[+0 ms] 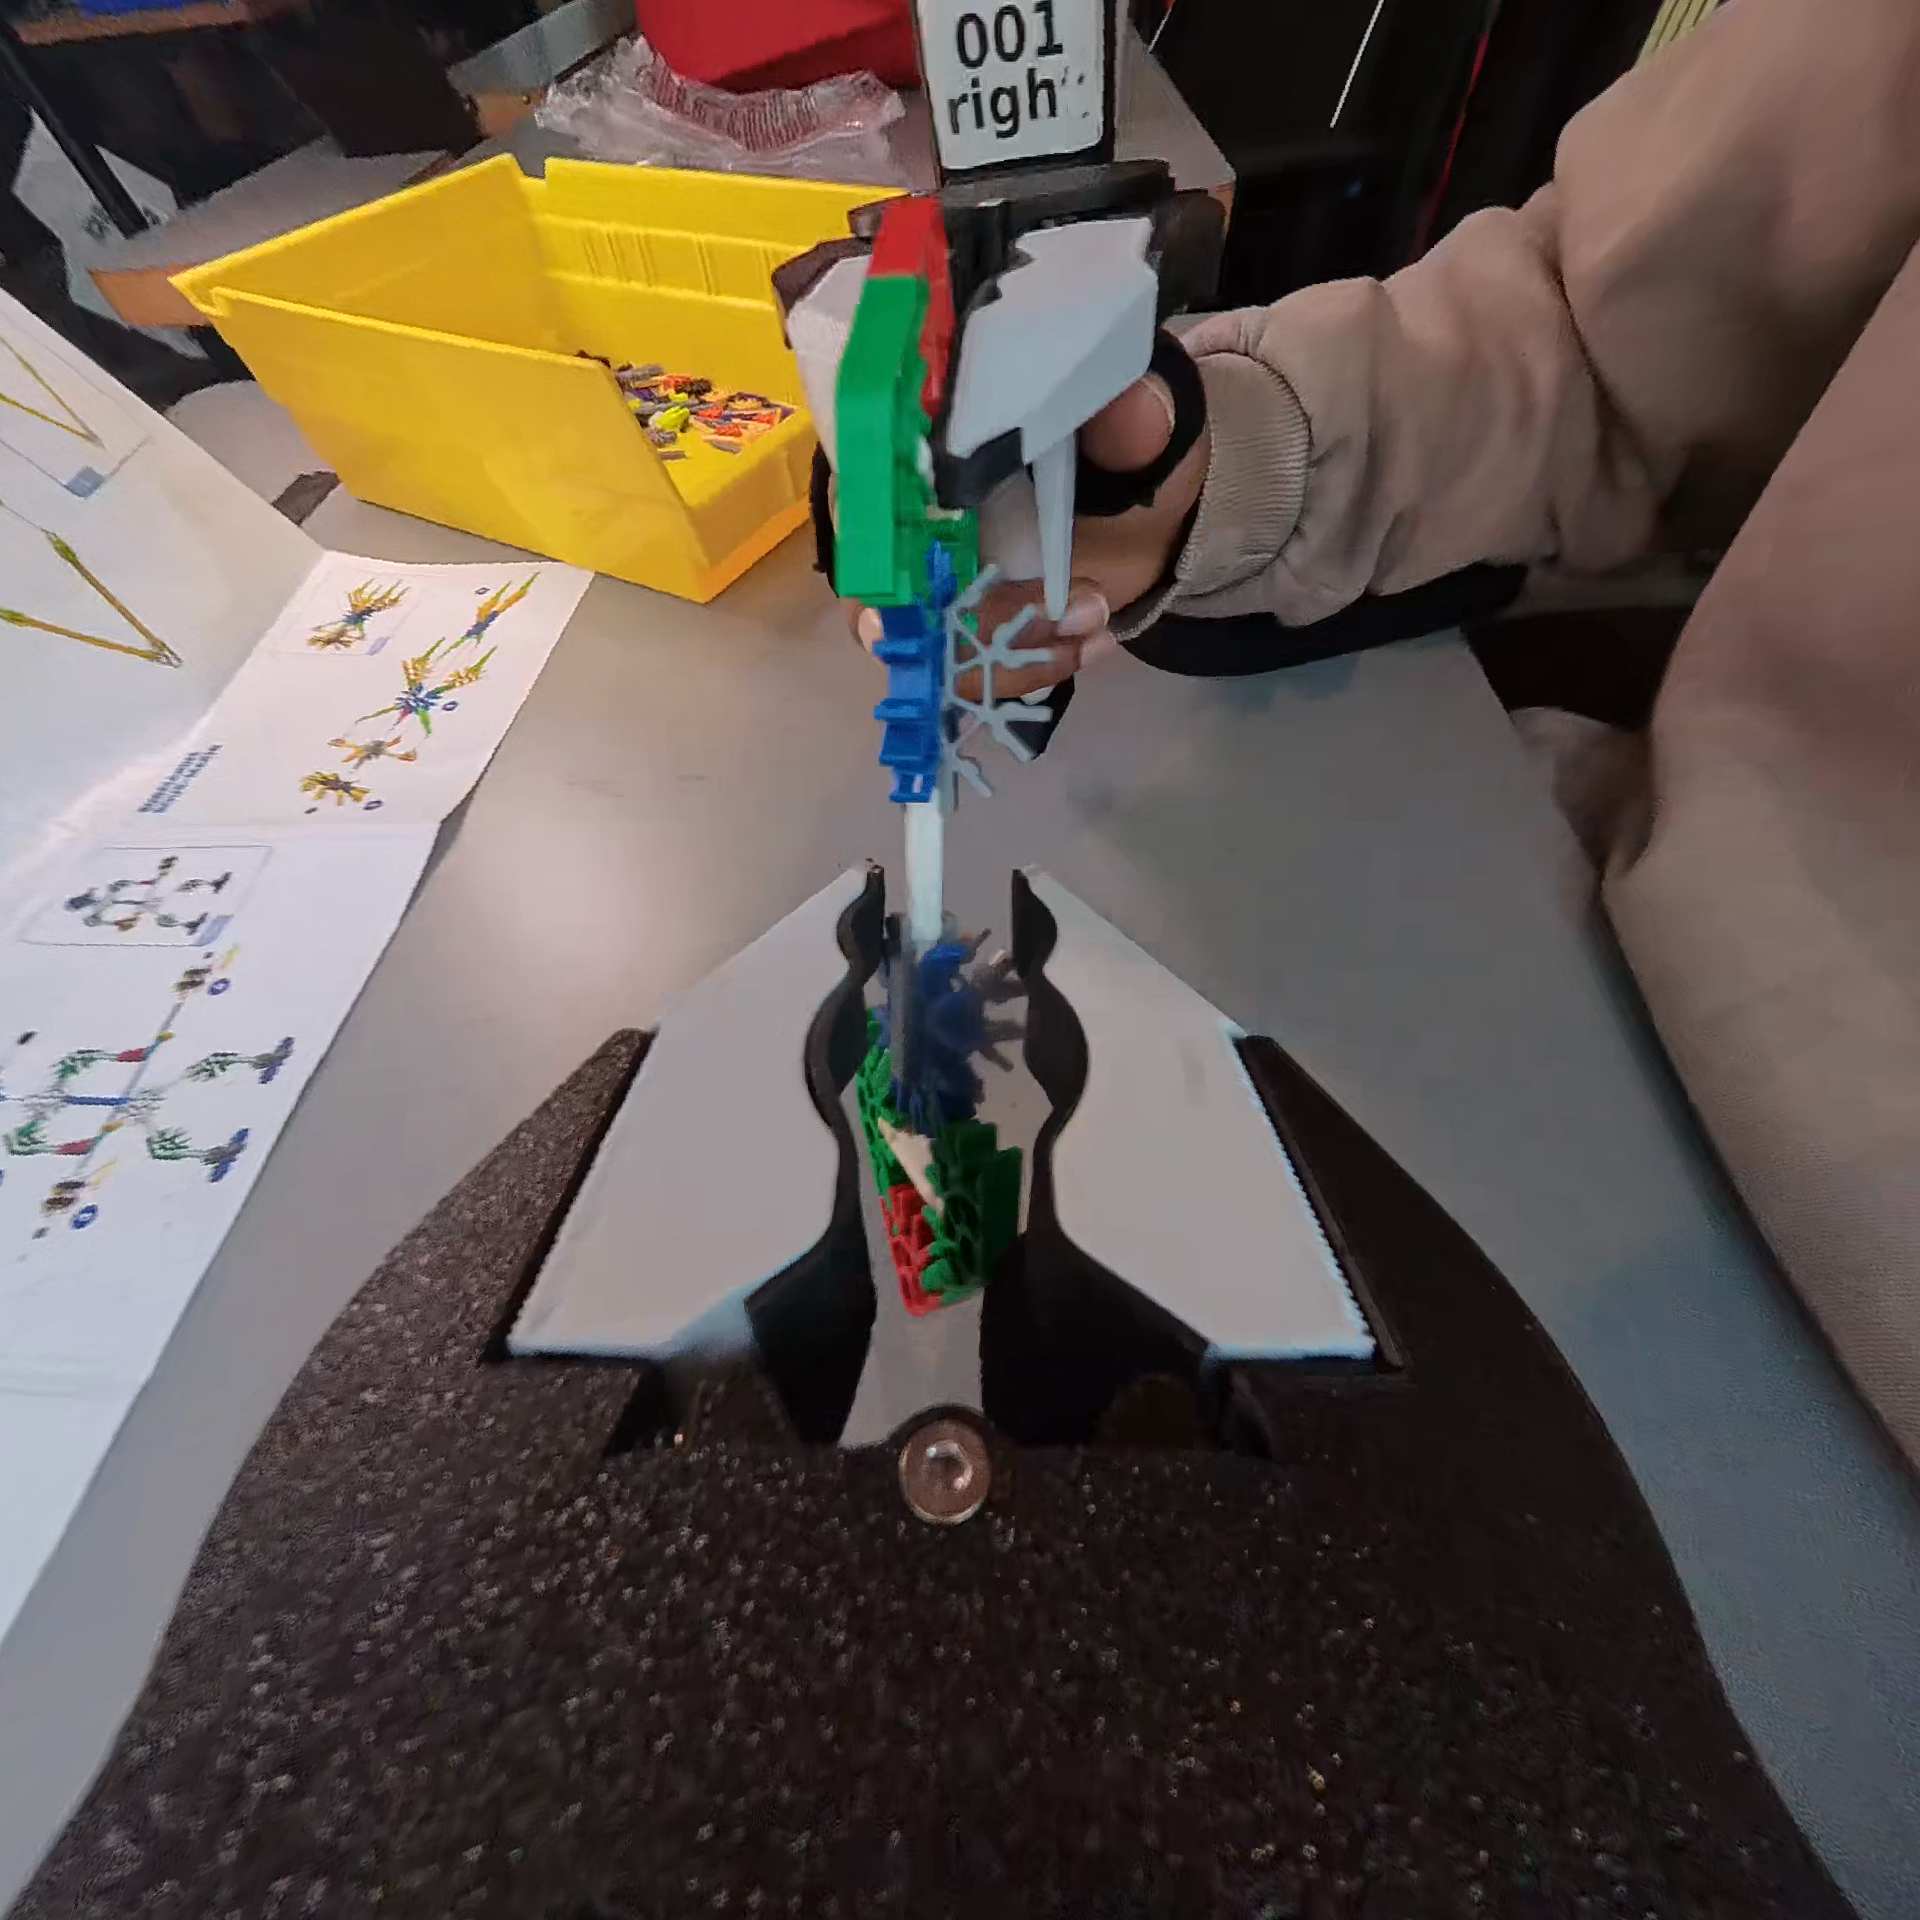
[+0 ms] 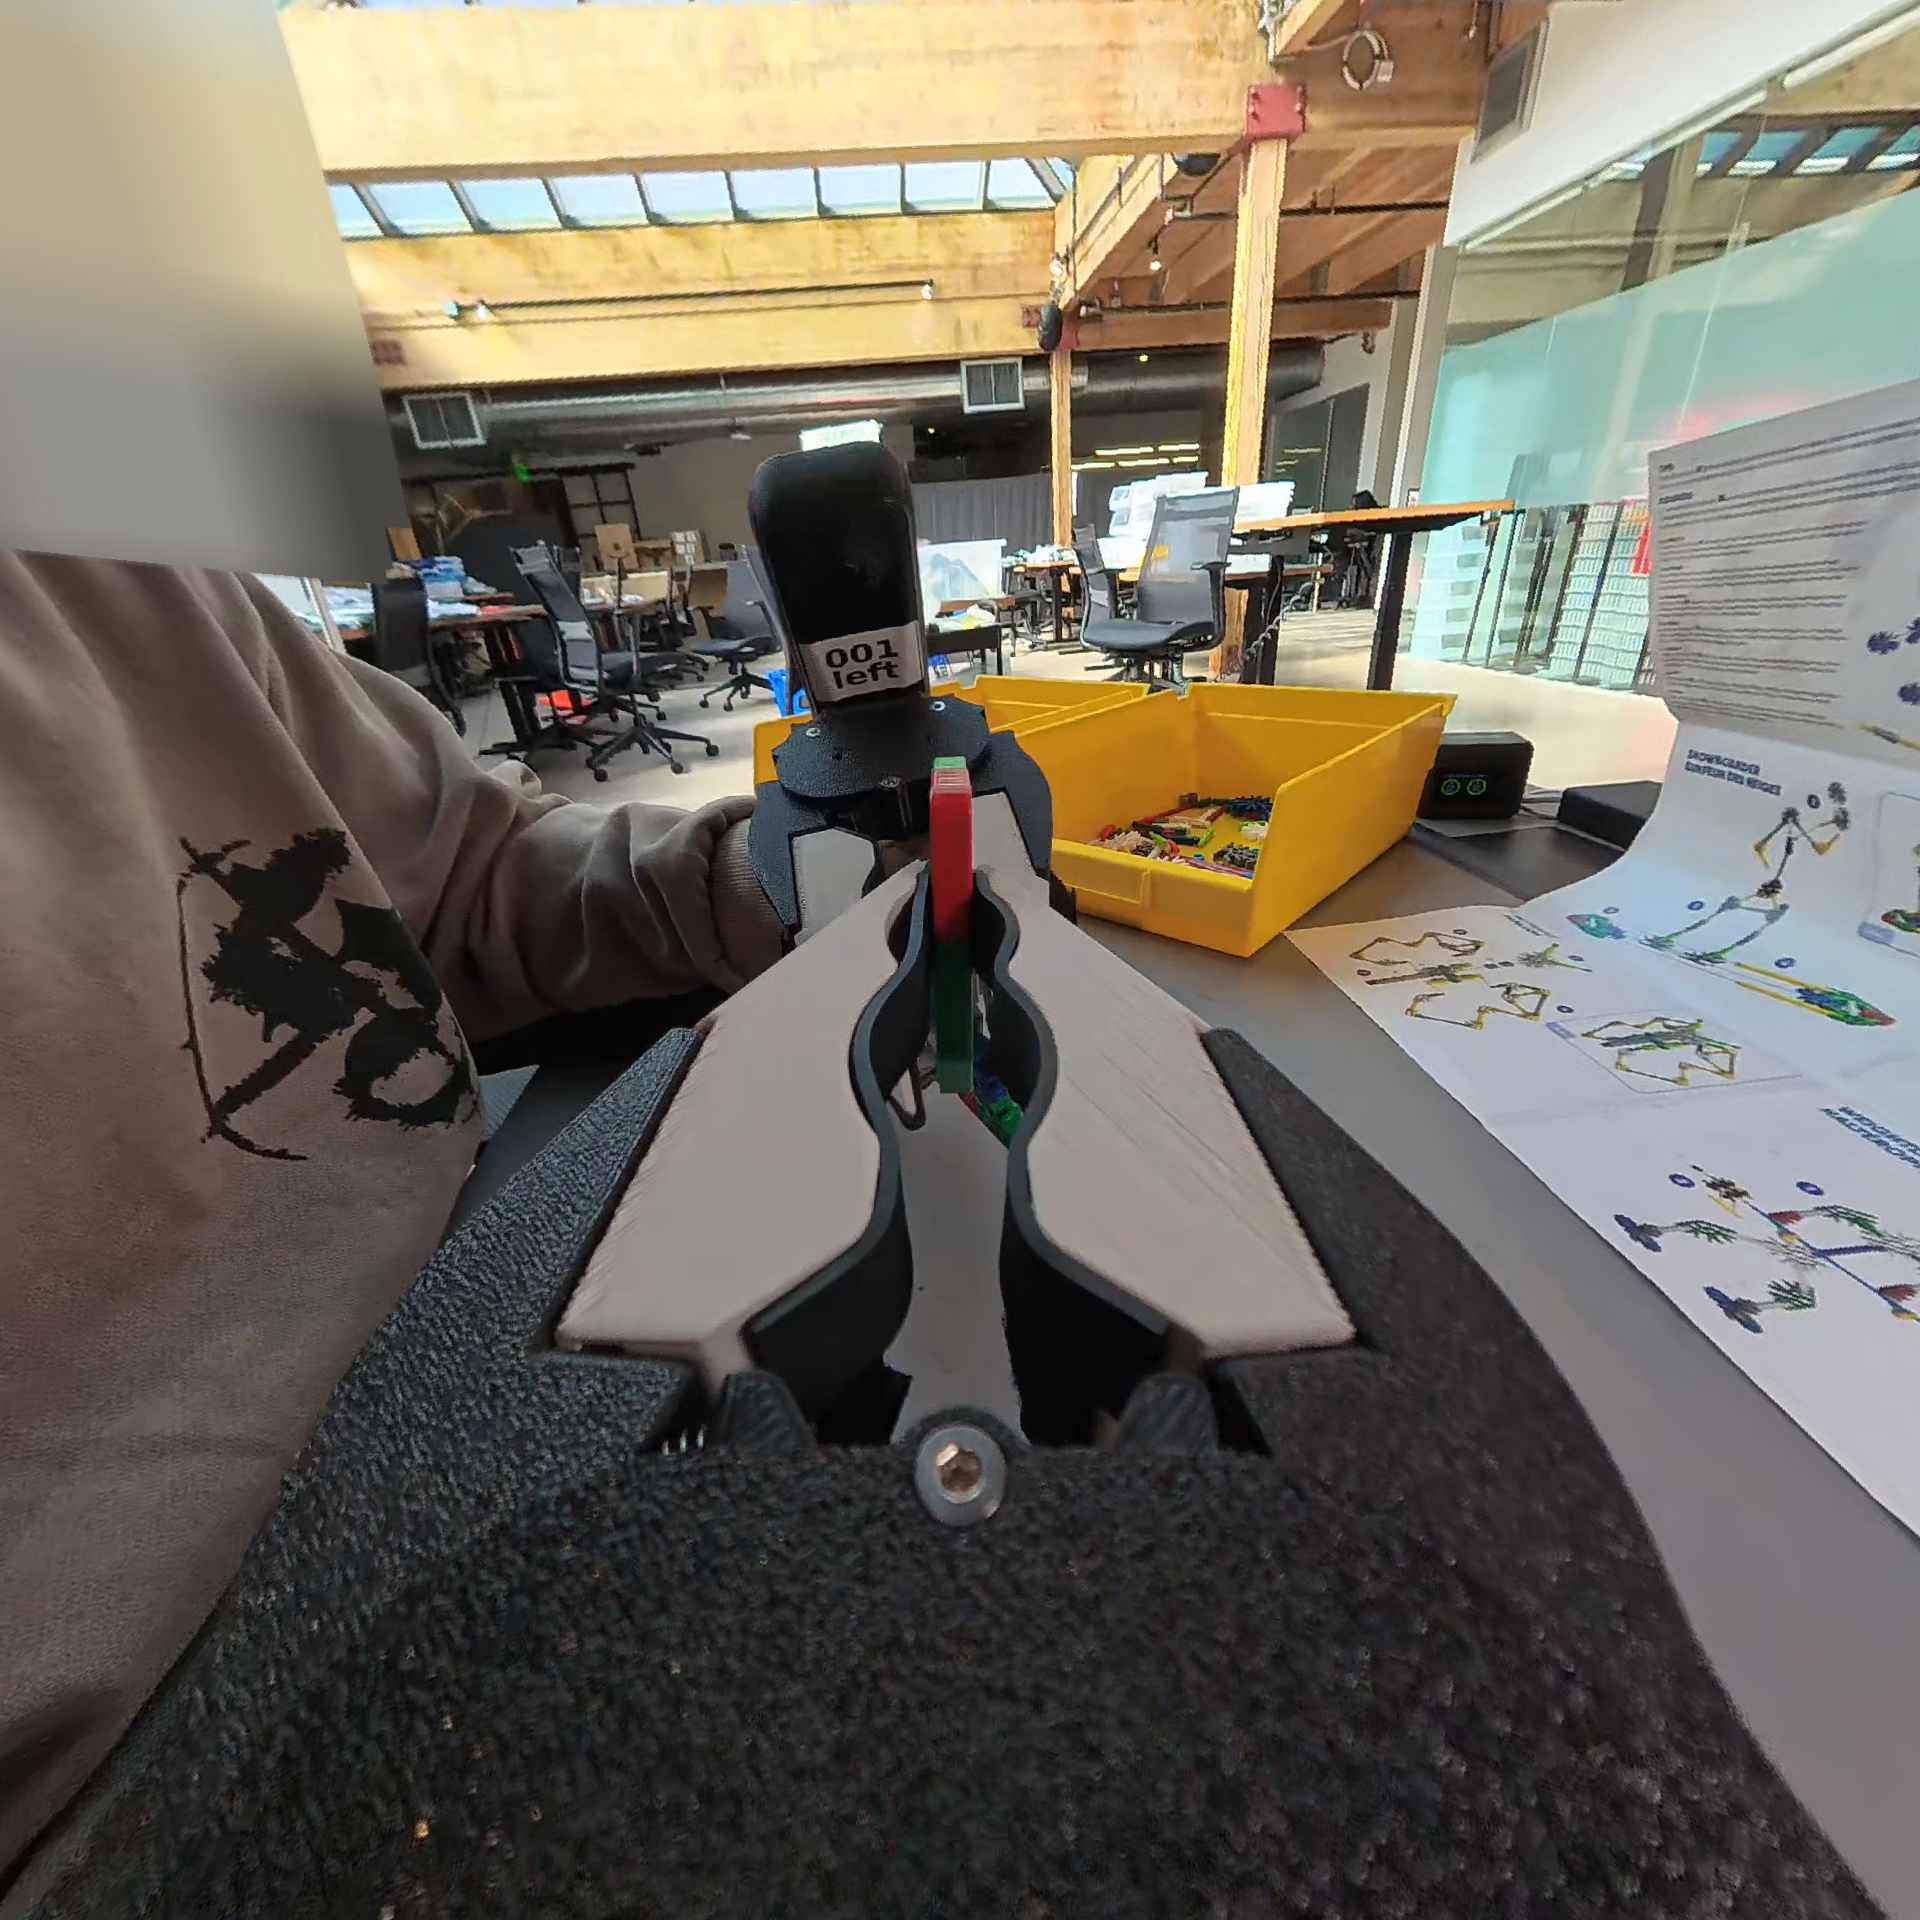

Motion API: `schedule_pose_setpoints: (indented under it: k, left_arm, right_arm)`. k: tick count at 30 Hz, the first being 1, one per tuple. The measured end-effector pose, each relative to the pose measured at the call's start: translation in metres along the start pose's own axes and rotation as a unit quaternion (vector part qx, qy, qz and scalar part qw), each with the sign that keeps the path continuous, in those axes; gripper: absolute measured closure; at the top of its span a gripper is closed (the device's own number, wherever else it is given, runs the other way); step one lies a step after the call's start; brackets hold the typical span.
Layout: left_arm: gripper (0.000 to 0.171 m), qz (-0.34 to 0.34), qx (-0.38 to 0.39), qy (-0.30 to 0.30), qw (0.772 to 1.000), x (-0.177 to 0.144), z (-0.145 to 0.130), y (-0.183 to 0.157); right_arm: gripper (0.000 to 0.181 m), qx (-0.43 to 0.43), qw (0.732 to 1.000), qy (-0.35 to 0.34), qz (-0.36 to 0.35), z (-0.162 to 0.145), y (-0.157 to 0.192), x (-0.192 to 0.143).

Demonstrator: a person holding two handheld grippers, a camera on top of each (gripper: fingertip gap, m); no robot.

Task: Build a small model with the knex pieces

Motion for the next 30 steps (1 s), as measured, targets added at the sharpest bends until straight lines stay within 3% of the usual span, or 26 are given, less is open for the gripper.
schedule_pose_setpoints:
  k: [4,7,14,23,30]
  left_arm:
    - [0.155,0.019,0.02,-0.001,1.0,-0.003,0.003,0.001]
    - [0.156,0.027,0.056,0.006,0.998,-0.003,0.003,-0.001]
    - [0.156,0.028,0.126,0.016,0.991,-0.001,0.005,-0.01]
    - [0.156,-0.006,0.137,0.004,0.991,0.002,0.001,-0.015]
    - [0.156,-0.036,0.141,-0.004,0.989,0.002,-0.002,-0.017]
  right_arm:
    - [0.177,0.04,0.999,-0.004,0.008,0.0,-0.005,-0.002]
    - [0.176,0.12,0.992,-0.007,0.03,-0.003,-0.01,-0.003]
    - [0.174,0.327,0.939,-0.026,0.105,-0.015,-0.021,-0.005]
    - [0.176,0.43,0.893,-0.031,0.127,-0.027,-0.028,-0.006]
    - [0.175,0.456,0.877,-0.019,0.148,-0.032,-0.027,-0.006]
Point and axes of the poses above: each gripper's, where its closed fingertips meet, x out along the fingers, z out of its top, y = z × x across the jaws, the point moved 9 cm from there along -x, back along the fingers, and after that the axes turned 5 degrees about -y, right-handed, at the moved point
